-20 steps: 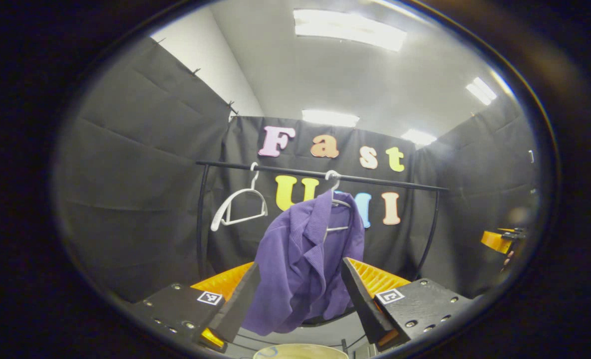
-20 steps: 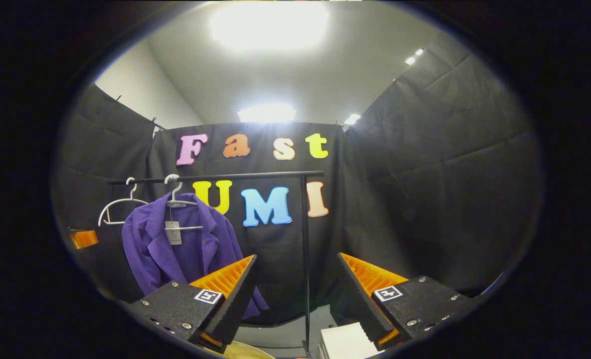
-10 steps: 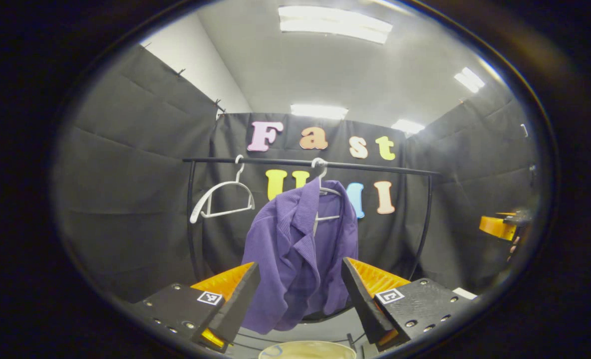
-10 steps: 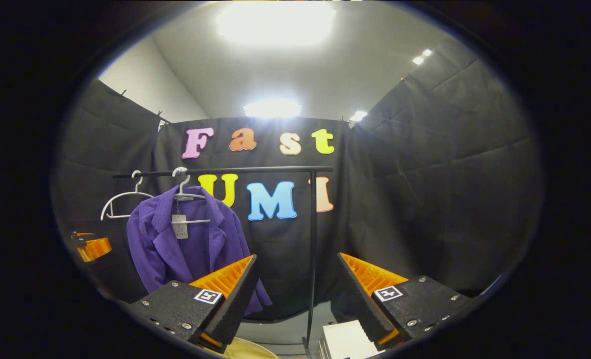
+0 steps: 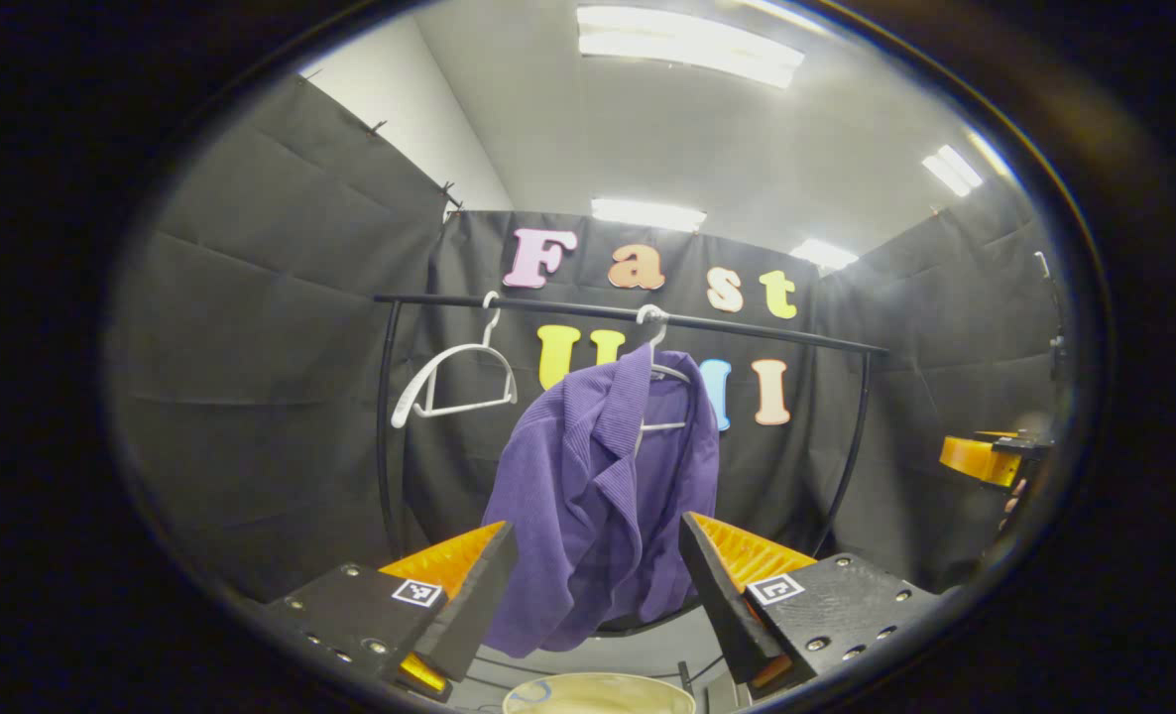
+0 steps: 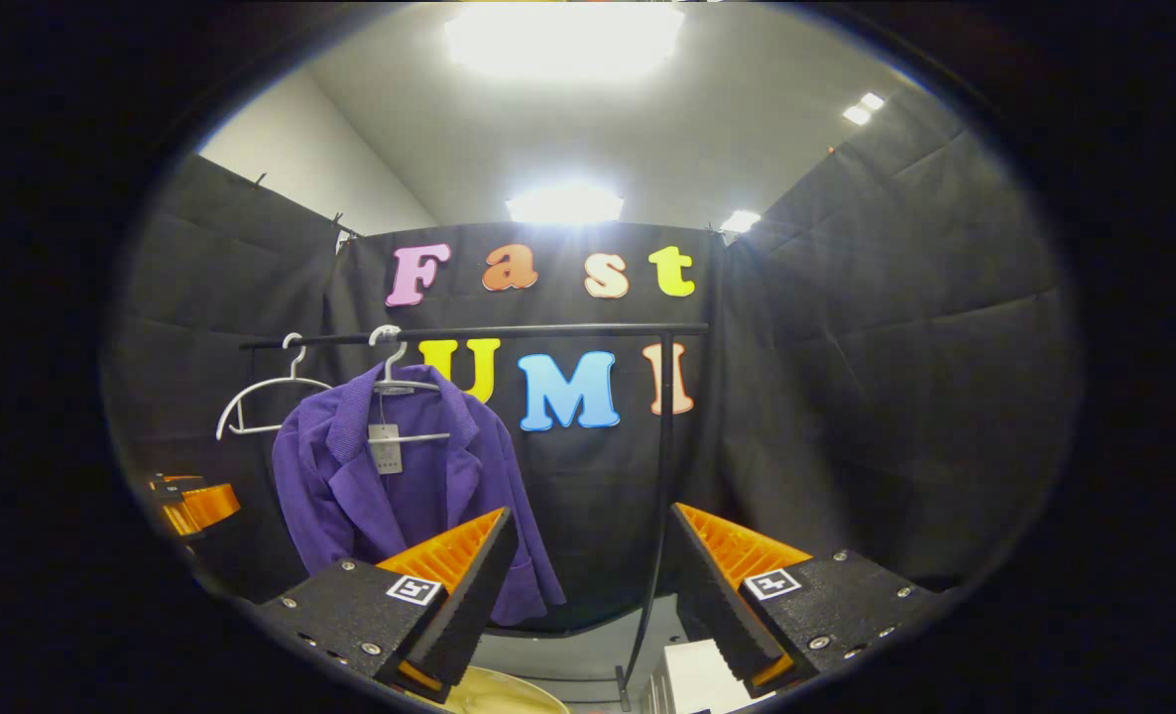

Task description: Grasp the clothes on the hanger with both hands and then place them into the laundry hamper below.

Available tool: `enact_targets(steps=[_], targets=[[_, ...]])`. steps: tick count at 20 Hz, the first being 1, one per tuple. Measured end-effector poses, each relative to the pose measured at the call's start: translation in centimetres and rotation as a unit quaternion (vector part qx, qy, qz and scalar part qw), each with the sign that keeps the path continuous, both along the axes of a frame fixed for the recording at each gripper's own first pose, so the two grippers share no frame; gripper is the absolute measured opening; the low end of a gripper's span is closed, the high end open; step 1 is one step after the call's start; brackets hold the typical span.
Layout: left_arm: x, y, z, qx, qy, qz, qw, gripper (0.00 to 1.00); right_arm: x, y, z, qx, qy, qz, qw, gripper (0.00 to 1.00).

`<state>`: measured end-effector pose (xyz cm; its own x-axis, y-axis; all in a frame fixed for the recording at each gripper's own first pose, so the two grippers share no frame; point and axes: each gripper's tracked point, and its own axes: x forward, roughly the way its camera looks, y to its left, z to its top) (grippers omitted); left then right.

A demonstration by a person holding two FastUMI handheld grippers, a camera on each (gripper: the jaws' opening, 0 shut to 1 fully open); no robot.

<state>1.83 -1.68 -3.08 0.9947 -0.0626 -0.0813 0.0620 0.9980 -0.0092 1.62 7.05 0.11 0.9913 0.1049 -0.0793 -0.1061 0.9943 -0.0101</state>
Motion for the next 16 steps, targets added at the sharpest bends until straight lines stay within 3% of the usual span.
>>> enact_targets(steps=[5, 6, 9, 12, 16], targets=[[2.0, -1.1, 1.5, -0.03, 0.01, 0.015, 0.999, 0.94, 4.6, 5.1, 1.4, 0.004, 0.017, 0.054, 0.998, 0.95], [2.7, -1.5, 1.6, -0.043, 0.014, 0.016, 0.999, 0.94, 5.8, 6.2, 1.6, 0.005, 0.016, 0.066, 0.998, 0.92], [5.5, -2.8, 1.4, -0.075, 0.037, 0.02, 0.996, 0.95, 9.2, 9.1, 1.2, 0.013, 0.038, 0.094, 0.995, 0.95], [8.9, -3.4, 2.4, -0.06, 0.034, 0.031, 0.997, 0.94, 13.0, 12.2, 1.7, 0.038, 0.044, 0.119, 0.991, 0.92], [13.4, -4.4, 1.5, -0.044, 0.041, 0.069, 0.996, 0.95, 18.5, 15.9, 1.0, 0.078, 0.061, 0.152, 0.983, 0.95]])
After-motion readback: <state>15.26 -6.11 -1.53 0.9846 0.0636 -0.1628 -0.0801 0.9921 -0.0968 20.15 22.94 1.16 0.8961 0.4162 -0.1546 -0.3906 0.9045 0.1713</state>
